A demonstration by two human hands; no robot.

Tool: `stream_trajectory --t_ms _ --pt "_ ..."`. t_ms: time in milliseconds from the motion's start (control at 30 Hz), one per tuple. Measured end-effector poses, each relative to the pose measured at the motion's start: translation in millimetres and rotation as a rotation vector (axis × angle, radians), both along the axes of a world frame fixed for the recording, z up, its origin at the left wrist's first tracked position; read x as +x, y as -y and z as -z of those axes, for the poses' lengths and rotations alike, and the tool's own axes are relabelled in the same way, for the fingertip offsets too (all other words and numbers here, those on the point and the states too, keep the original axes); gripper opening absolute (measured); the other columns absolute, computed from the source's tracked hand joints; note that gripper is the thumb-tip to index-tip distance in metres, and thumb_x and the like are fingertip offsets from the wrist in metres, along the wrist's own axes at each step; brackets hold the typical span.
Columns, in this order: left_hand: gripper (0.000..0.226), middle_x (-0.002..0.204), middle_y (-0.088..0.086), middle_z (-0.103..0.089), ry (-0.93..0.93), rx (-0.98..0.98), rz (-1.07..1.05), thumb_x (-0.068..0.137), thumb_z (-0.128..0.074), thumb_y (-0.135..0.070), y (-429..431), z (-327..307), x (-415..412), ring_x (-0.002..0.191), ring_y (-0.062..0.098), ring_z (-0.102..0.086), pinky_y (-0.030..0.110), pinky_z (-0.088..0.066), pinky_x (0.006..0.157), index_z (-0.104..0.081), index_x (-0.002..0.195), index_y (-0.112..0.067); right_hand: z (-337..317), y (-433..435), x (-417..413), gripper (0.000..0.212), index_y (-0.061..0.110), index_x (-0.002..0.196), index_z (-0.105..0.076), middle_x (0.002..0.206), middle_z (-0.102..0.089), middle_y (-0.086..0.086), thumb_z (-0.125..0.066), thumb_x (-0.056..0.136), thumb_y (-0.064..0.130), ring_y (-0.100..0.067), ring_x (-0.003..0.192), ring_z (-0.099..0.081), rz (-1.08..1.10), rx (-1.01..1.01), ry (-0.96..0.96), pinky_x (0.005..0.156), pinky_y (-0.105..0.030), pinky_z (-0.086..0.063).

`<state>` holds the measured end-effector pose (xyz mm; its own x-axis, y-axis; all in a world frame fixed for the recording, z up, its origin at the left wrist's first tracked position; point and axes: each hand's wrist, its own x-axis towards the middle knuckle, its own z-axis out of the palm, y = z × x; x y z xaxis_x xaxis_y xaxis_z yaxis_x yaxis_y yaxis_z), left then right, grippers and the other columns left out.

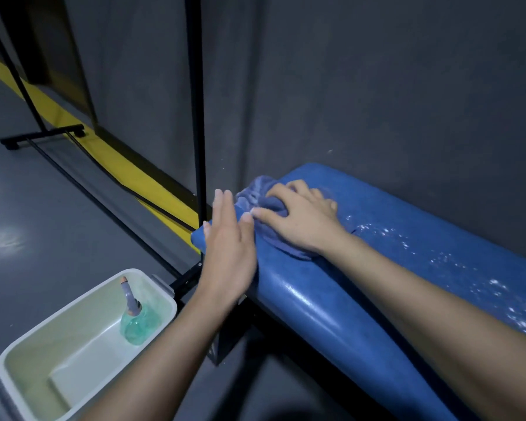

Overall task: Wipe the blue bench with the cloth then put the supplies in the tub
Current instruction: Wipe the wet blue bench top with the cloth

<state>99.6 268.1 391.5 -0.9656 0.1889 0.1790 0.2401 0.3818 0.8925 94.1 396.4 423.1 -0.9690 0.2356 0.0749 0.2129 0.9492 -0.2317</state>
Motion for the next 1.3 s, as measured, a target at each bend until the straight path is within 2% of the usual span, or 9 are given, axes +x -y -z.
stream_trajectory --t_ms 133,300,467,600,700,800,933,1067,1300 --pt "0.045 0.157 -0.005 -0.023 -0.023 0.217 -0.206 0.101 -0.029 -0.014 7 -10 18 0.144 0.005 -0.018 0.008 -0.009 0.107 -0.03 0.147 -0.014 1 29 35 0.038 0.032 0.11 -0.05 0.126 -0.044 -0.001 -0.046 0.084 0.06 -0.027 0.123 -0.04 -0.083 0.016 -0.026 0.102 -0.052 -0.025" --pt "0.042 0.155 -0.005 -0.025 -0.103 0.261 -0.222 0.101 -0.03 -0.013 0 -18 37 0.143 0.006 -0.02 0.033 -0.012 0.12 -0.037 0.142 -0.014 9 39 77 0.03 0.026 0.114 -0.049 0.129 -0.04 -0.001 -0.052 0.086 0.033 -0.025 0.124 -0.037 -0.252 0.08 -0.072 0.108 -0.053 -0.021" --pt "0.044 0.158 -0.004 -0.017 -0.228 0.108 -0.113 0.101 -0.03 -0.015 -10 -5 46 0.144 0.003 -0.01 0.031 -0.004 0.121 -0.032 0.145 -0.012 8 11 74 0.035 0.025 0.117 -0.053 0.126 -0.048 0.0 -0.047 0.082 0.028 -0.024 0.119 -0.045 -0.29 0.001 -0.116 0.103 -0.05 -0.03" --pt "0.058 0.16 -0.003 -0.008 -0.301 -0.108 0.029 0.096 -0.016 -0.037 -25 13 59 0.144 0.003 0.0 0.014 0.012 0.114 -0.023 0.149 -0.013 8 -38 45 0.038 0.029 0.117 -0.055 0.132 -0.049 0.001 -0.044 0.082 0.021 -0.027 0.121 -0.047 -0.083 -0.018 -0.138 0.103 -0.048 -0.033" --pt "0.072 0.149 0.013 -0.039 -0.361 -0.43 0.079 0.097 -0.001 -0.044 -33 24 67 0.14 0.025 -0.034 0.032 -0.008 0.116 -0.046 0.137 -0.005 10 -72 24 0.05 0.036 0.129 -0.048 0.142 -0.045 0.0 -0.045 0.085 0.014 -0.029 0.126 -0.045 0.019 0.046 -0.126 0.104 -0.05 -0.033" --pt "0.068 0.128 0.014 -0.062 -0.386 -0.591 0.062 0.099 -0.009 -0.038 -35 28 62 0.122 0.03 -0.056 0.039 -0.021 0.104 -0.064 0.118 -0.004 7 -94 9 0.056 0.041 0.135 -0.042 0.147 -0.04 0.0 -0.041 0.086 0.013 -0.028 0.131 -0.041 0.097 0.058 -0.094 0.106 -0.053 -0.031" --pt "0.068 0.125 0.014 -0.064 -0.415 -0.664 0.067 0.099 -0.009 -0.037 -34 27 61 0.119 0.029 -0.059 0.038 -0.028 0.104 -0.066 0.115 -0.004 2 -122 1 0.051 0.04 0.133 -0.045 0.144 -0.041 -0.004 -0.039 0.09 0.014 -0.031 0.129 -0.042 0.24 0.041 -0.077 0.106 -0.054 -0.032" --pt "0.076 0.123 0.013 -0.065 -0.361 -0.701 0.103 0.1 0.001 -0.035 -32 29 62 0.118 0.029 -0.06 0.044 -0.047 0.095 -0.067 0.113 -0.004 0 -142 8 0.043 0.033 0.129 -0.048 0.135 -0.045 -0.013 -0.037 0.092 0.014 -0.038 0.124 -0.043 0.419 0.013 -0.09 0.1 -0.053 -0.035" --pt "0.077 0.125 0.015 -0.064 -0.361 -0.72 0.088 0.099 0.002 -0.035 -36 27 62 0.12 0.03 -0.058 0.042 -0.039 0.105 -0.066 0.116 -0.002 3 -122 24 0.032 0.025 0.114 -0.059 0.125 -0.052 -0.015 -0.042 0.089 0.014 -0.038 0.118 -0.047 0.464 -0.015 -0.148 0.095 -0.048 -0.035"
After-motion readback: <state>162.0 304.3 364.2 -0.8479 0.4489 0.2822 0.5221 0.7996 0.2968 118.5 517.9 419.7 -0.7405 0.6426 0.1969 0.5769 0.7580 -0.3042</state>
